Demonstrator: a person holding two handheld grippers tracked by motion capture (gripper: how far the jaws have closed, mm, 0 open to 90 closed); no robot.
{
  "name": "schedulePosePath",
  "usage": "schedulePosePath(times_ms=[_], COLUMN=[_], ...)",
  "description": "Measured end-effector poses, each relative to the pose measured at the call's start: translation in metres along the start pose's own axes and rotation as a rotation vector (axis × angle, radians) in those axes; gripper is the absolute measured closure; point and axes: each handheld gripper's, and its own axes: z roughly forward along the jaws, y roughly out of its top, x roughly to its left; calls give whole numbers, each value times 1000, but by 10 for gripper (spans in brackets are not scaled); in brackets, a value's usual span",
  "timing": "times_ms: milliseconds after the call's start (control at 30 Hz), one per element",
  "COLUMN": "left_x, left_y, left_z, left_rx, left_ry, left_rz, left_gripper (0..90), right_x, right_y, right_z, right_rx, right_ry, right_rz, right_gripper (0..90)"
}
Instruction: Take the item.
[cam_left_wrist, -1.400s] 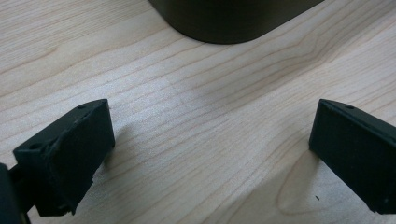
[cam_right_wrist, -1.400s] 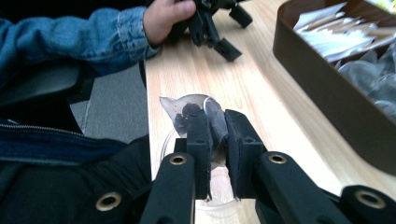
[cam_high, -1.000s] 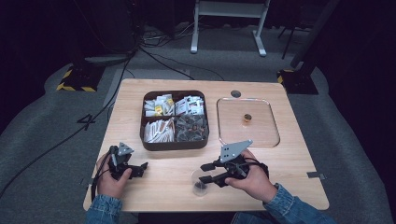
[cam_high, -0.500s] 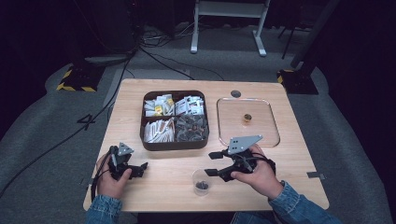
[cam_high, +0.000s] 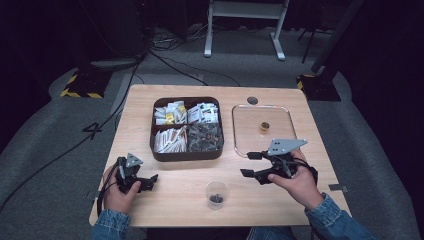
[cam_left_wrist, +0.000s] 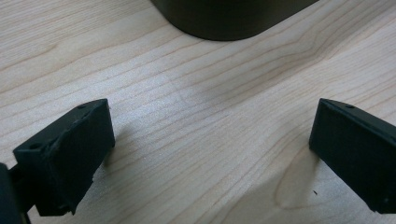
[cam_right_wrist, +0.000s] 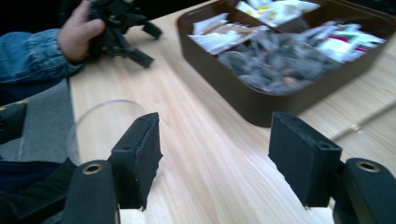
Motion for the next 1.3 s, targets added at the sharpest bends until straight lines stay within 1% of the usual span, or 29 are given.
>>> schedulePosePath(times_ms=[100,267,300,333,467,533,567,633,700,767,800,867,900,967,1033,1067,1100,1133,1167,1200,1300], left_x=[0,0,0,0,0,0,0,0,0,0,0,0,0,0,0,0,0,0,0,0,0], left_y=[0,0,0,0,0,0,0,0,0,0,0,0,0,0,0,0,0,0,0,0,0], left_z=[0,0,0,0,0,0,0,0,0,0,0,0,0,0,0,0,0,0,0,0,0], left_rx=[0,-1,-1,-1,-2,-2,-2,-2,-2,-2,-2,-2,-2,-2,-2,-2,-2,-2,-2,-2,-2], left_ry=[0,-1,0,0,1,1,1,1,1,1,1,1,1,1,1,0,1,1,1,1,0], left_rz=[0,-1,-1,-1,0,0,0,0,0,0,0,0,0,0,-1,-2,0,0,0,0,-1], left_gripper=[5,4,5,5,4,5,5,5,5,4,4,5,4,5,5,5,5,5,5,5,5], right_x=[-7,-17,-21,-21,-28,-33,-33,-36,-40,-43,-44,-47,-49,-53,-59,-63,-68,-73,-73,-76,-80], right_y=[-4,-13,-17,-17,-26,-33,-33,-38,-44,-50,-53,-62,-68,-77,-88,-94,-100,-109,-109,-113,-121], right_z=[-7,-17,-20,-20,-28,-34,-34,-38,-42,-44,-46,-48,-50,-52,-54,-53,-51,-51,-51,-50,-51], right_rx=[2,24,35,35,35,42,42,52,76,96,101,102,104,90,41,54,83,88,88,91,95], right_ry=[-33,-73,-92,-92,-131,-157,-157,-175,-186,-188,-196,-226,-240,-251,-275,-276,-257,-269,-269,-275,-287], right_rz=[12,31,39,39,57,70,70,76,81,73,72,76,82,104,138,156,171,193,193,205,222], right_gripper=[332,308,301,301,301,299,299,292,277,275,277,275,276,275,271,251,268,261,261,254,258])
